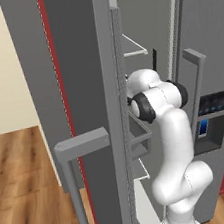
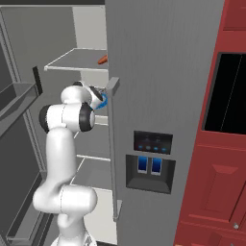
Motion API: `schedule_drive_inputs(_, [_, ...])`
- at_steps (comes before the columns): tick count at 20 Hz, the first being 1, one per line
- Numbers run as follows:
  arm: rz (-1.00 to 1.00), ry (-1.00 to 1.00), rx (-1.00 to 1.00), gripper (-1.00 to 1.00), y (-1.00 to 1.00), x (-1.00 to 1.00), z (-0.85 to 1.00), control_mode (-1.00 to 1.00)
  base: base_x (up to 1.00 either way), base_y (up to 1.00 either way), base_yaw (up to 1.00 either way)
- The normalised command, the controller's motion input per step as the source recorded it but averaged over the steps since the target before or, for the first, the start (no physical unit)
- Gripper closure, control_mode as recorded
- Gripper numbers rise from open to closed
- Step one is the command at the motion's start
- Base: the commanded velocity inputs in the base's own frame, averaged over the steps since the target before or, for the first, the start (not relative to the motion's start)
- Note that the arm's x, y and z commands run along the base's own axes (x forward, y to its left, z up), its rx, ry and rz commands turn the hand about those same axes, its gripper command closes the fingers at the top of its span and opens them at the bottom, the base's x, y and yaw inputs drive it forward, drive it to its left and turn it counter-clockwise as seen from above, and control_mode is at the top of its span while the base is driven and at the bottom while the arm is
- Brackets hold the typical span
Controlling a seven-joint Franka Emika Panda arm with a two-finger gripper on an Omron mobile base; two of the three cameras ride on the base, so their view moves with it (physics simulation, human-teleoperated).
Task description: Retrieve the fish from the fridge and place it on the cutting board.
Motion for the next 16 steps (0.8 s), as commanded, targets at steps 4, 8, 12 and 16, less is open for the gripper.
schedule_drive_inputs(4, [0.0, -0.02, 0.0, 1.0, 0.0, -0.05, 0.1, -1.0, 0.0, 0.0, 0.0])
schedule_drive_inputs(8, [0.0, -0.13, 0.01, 1.0, 0.0, -0.44, 0.85, -1.0, 0.0, 0.0, 0.0])
schedule_drive_inputs(12, [0.0, -0.03, 0.0, 1.0, 0.0, -0.57, 1.0, -1.0, 0.0, 0.0, 0.0])
schedule_drive_inputs(16, [0.0, 0.01, 0.0, 1.0, 0.0, -0.92, 1.0, -1.0, 0.0, 0.0, 0.0])
